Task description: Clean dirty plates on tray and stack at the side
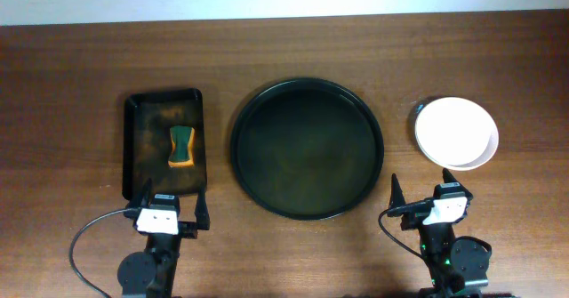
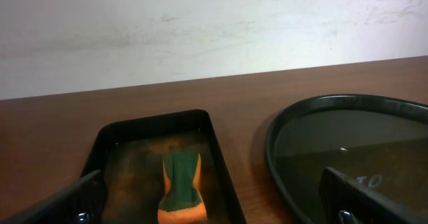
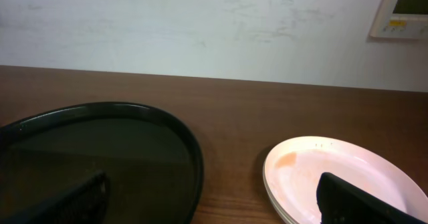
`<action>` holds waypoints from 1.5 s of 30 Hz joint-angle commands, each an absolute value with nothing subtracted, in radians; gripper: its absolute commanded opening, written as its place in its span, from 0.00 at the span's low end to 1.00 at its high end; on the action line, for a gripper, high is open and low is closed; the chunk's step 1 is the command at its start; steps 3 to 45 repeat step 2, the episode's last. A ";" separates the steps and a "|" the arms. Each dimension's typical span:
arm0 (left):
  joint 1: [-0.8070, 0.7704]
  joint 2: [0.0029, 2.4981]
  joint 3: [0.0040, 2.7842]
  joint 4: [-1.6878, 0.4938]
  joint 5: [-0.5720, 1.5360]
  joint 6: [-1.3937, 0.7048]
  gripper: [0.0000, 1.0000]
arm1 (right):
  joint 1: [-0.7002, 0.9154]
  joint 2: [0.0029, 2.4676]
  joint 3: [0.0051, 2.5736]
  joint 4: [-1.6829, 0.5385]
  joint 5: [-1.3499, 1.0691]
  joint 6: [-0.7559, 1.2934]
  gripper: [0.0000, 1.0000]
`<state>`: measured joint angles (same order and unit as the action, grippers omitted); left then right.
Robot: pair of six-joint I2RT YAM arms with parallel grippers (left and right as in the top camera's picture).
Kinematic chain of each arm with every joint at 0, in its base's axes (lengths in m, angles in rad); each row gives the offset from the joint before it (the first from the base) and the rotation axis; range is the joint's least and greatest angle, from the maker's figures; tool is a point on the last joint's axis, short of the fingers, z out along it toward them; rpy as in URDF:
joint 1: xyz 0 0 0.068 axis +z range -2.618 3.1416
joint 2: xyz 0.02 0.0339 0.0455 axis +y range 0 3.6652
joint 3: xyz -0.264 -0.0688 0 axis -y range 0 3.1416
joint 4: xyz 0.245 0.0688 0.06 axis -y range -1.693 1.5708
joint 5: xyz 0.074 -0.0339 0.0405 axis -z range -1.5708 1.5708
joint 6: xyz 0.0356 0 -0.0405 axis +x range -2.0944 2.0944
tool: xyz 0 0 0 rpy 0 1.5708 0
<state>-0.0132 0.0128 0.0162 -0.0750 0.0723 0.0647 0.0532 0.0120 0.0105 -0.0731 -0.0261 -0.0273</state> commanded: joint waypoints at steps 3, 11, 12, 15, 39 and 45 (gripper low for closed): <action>-0.018 0.005 0.009 -0.073 0.082 0.084 0.99 | 0.058 0.006 0.006 -0.078 -0.021 -0.028 0.99; -0.018 0.005 0.009 -0.073 0.082 0.084 0.99 | 0.058 0.006 0.006 -0.078 -0.021 -0.028 0.99; -0.018 0.005 0.009 -0.073 0.082 0.084 0.99 | 0.058 0.006 0.006 -0.078 -0.021 -0.028 0.99; -0.018 0.005 0.009 -0.073 0.082 0.084 0.99 | 0.058 0.006 0.006 -0.078 -0.021 -0.028 0.99; -0.018 0.005 0.009 -0.073 0.082 0.084 0.99 | 0.058 0.006 0.006 -0.078 -0.021 -0.028 0.99; -0.018 0.005 0.009 -0.073 0.082 0.084 0.99 | 0.058 0.006 0.006 -0.078 -0.021 -0.028 0.99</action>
